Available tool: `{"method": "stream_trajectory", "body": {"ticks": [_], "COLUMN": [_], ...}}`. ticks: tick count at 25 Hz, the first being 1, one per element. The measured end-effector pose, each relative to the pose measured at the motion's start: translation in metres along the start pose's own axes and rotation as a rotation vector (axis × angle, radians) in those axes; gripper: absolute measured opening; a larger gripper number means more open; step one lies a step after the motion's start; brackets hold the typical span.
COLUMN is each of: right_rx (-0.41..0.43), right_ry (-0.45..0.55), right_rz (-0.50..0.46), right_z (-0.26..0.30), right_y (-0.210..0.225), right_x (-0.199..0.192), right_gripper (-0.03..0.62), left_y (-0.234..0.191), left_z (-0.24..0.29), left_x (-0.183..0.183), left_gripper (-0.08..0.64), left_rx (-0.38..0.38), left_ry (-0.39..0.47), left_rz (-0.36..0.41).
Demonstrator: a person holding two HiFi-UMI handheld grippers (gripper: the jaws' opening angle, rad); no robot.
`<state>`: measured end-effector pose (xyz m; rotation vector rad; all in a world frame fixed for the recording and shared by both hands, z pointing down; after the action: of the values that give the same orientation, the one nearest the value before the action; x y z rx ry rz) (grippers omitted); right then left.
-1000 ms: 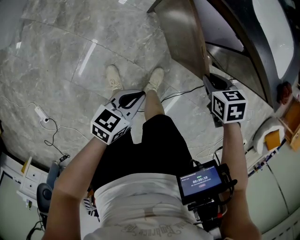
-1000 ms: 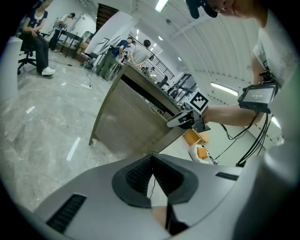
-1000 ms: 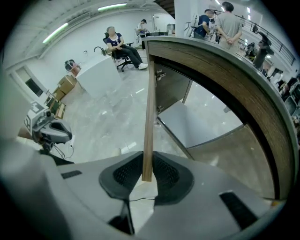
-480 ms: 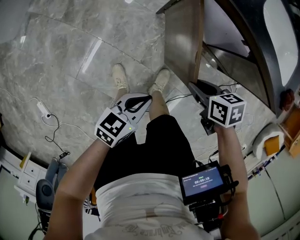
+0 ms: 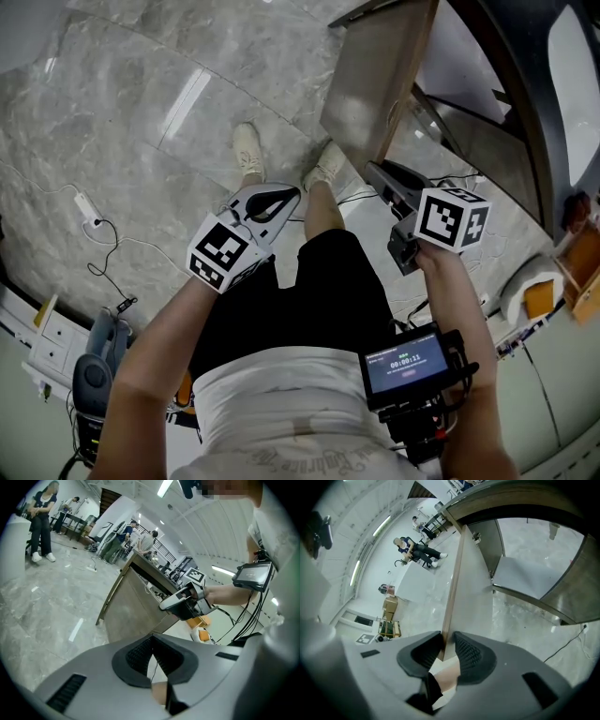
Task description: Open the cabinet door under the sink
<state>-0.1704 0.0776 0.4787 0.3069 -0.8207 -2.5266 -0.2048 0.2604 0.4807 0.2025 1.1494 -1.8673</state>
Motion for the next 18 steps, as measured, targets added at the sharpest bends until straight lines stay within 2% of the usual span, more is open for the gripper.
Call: {"method": "stream_trajectory", "body": {"ticks": [8, 18], "right_rx": [0.122, 0.234], "right_ry": [0.050, 0.122], "right_rz": [0.143, 0.211], "right_z": [0.026, 0.061], "right_y": [-0.028, -0.065], "right_x": [0.005, 0.026], "right_gripper": [0.107, 0.115], "left_y": [-0.010, -0.024], "left_z": [-0.015, -0.031], "left_x": [-0.009, -0.013], "left_gripper": [0.009, 0.009], "left_rx": [0.014, 0.002], "left_ry": [-0.004, -0.040], "left_rz": [-0.006, 0.016]}}
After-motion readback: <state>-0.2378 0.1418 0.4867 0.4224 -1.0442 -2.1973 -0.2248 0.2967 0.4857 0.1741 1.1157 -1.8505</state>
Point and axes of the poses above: the fingertips, and each gripper's own axes: z forward along the fingers, y to its right, x out of its top, the point moved 4 cm from there along -z, backward along the fingers, and after that the axes turned 6 degrees about -y, right-handed, at the moved point
